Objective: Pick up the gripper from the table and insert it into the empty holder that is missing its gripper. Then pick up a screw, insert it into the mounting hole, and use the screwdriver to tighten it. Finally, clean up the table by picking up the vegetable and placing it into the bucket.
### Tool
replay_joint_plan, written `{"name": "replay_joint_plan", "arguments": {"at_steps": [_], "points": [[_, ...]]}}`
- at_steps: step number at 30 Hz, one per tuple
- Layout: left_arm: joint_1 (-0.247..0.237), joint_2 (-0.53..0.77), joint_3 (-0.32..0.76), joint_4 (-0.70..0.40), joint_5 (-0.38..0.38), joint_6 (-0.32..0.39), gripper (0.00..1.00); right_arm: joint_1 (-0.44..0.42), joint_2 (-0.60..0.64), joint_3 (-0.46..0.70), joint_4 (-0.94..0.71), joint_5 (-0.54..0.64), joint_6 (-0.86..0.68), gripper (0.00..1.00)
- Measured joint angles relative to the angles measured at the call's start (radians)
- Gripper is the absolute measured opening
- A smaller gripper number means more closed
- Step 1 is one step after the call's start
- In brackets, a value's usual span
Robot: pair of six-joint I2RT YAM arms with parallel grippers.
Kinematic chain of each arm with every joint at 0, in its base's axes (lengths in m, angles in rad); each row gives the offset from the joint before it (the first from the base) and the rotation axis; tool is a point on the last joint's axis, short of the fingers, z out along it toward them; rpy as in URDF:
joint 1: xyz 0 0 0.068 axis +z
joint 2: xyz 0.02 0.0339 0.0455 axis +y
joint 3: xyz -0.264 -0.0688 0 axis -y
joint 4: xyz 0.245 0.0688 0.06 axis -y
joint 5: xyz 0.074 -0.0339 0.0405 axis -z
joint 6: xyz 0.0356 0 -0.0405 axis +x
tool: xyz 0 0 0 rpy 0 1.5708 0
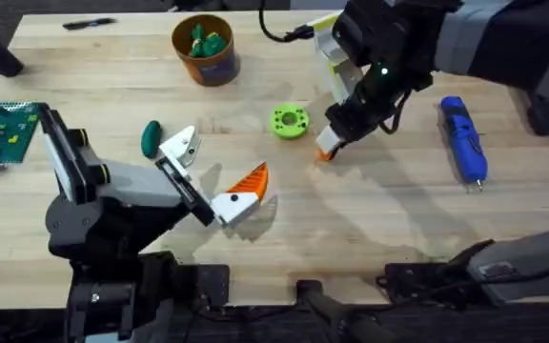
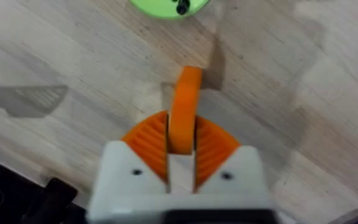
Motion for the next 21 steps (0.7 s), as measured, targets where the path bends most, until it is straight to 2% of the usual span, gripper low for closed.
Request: {"name": "replay_joint_plan", "arguments": {"at_steps": [1,2,3,12,17,19,21], "points": [[0.0,0.0,0.0,0.0,0.0,0.0,0.986,0.0,0.0,0.0,0.0,0.001,-0.002,0.124],[0.0,0.0,0.0,0.0,0.0,0.0,0.986,0.0,0.0,0.001,-0.002,0.0,0.004,0.038],[0.0,0.0,0.0,0.0,0.0,0.0,0.986,0.0,0.0,0.001,-0.004,0.0,0.002,0.015],[0.0,0.0,0.0,0.0,0.0,0.0,0.986,0.0,0.0,0.001,-0.007,-0.016,0.016,0.008],[0.0,0.0,0.0,0.0,0.0,0.0,0.986,-0.003,0.0,0.002,-0.016,-0.063,0.12,0.008],[0.0,0.0,0.0,0.0,0.0,0.0,0.985,-0.01,0.0,0.011,-0.023,-0.092,0.153,0.008],[0.0,0.0,0.0,0.0,0.0,0.0,0.985,-0.064,-0.008,0.056,-0.021,-0.201,0.19,0.008]]}}
